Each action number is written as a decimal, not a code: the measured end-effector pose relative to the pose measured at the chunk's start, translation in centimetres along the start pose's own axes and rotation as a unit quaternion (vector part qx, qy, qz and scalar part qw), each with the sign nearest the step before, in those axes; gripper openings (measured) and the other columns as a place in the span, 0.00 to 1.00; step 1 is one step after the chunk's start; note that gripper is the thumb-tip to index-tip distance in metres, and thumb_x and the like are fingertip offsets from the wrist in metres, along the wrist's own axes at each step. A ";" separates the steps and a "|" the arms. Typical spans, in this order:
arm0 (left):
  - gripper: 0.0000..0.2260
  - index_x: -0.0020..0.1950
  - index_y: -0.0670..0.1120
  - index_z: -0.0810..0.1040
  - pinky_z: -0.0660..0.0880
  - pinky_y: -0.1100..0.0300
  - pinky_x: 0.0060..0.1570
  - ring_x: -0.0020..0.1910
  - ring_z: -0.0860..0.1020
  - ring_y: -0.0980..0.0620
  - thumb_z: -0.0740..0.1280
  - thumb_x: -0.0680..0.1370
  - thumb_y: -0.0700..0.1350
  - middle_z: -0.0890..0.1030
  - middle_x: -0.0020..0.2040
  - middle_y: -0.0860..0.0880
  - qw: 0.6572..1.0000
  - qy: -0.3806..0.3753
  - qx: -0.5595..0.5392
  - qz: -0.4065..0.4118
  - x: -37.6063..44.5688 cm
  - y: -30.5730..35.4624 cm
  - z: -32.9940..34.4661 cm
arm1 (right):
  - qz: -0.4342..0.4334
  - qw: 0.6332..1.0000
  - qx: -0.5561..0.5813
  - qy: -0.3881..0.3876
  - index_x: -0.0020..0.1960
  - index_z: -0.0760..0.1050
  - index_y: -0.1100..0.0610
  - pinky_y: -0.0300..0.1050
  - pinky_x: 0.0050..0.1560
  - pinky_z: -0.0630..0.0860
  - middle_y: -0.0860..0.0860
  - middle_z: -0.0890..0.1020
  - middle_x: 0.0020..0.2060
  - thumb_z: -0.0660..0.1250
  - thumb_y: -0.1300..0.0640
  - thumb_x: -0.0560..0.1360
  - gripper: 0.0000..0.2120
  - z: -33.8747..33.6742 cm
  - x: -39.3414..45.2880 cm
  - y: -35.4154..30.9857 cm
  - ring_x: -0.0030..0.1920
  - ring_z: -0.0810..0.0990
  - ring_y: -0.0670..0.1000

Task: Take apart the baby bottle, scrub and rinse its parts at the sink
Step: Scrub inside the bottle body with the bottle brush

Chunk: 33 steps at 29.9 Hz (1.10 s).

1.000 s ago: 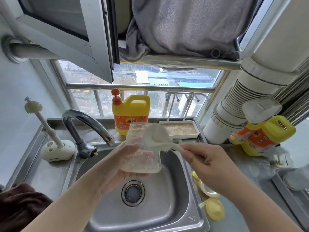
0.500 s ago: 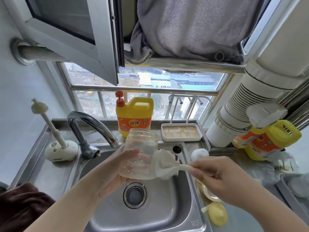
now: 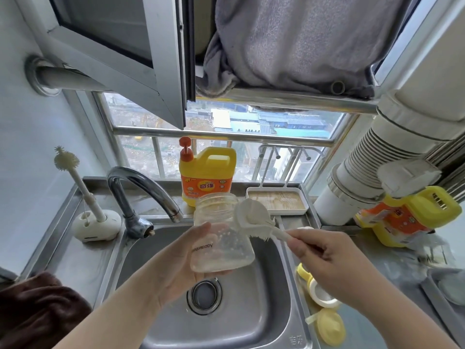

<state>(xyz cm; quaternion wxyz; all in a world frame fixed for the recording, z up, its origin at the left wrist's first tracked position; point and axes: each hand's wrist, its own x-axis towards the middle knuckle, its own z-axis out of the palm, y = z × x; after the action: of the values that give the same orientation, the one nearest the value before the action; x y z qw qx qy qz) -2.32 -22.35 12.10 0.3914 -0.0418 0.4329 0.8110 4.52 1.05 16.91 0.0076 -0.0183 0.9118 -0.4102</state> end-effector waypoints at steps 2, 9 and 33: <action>0.41 0.57 0.43 0.80 0.78 0.41 0.49 0.55 0.79 0.36 0.84 0.46 0.52 0.80 0.57 0.37 1.000 0.002 0.001 -0.004 0.1 0.1 0.4 | 0.000 1.000 0.009 -0.003 0.50 0.78 0.35 0.40 0.32 0.63 0.49 0.70 0.26 0.64 0.50 0.76 0.10 0.2 0.1 -0.2 0.27 0.65 0.43; 0.37 0.57 0.47 0.80 0.80 0.53 0.42 0.50 0.82 0.42 0.82 0.50 0.53 0.82 0.54 0.39 0.996 -0.005 0.091 0.019 -0.1 0.9 -0.1 | 0.016 0.996 -0.051 -0.071 0.46 0.77 0.34 0.44 0.34 0.67 0.49 0.71 0.27 0.63 0.44 0.74 0.06 -1.0 -0.6 -0.1 0.28 0.67 0.45; 0.38 0.63 0.46 0.76 0.80 0.51 0.46 0.56 0.79 0.40 0.80 0.54 0.51 0.80 0.58 0.38 0.997 -0.043 0.050 0.035 0.2 1.6 -0.4 | -0.003 0.999 -0.017 -0.044 0.47 0.78 0.36 0.46 0.34 0.67 0.53 0.72 0.28 0.63 0.46 0.75 0.07 -0.8 -0.3 -0.6 0.29 0.68 0.51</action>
<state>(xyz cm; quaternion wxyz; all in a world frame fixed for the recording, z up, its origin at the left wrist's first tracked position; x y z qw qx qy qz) -3.63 -22.97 12.82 0.3826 0.0282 0.4567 0.8026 4.80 1.21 17.88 0.0462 -0.0396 0.9175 -0.3930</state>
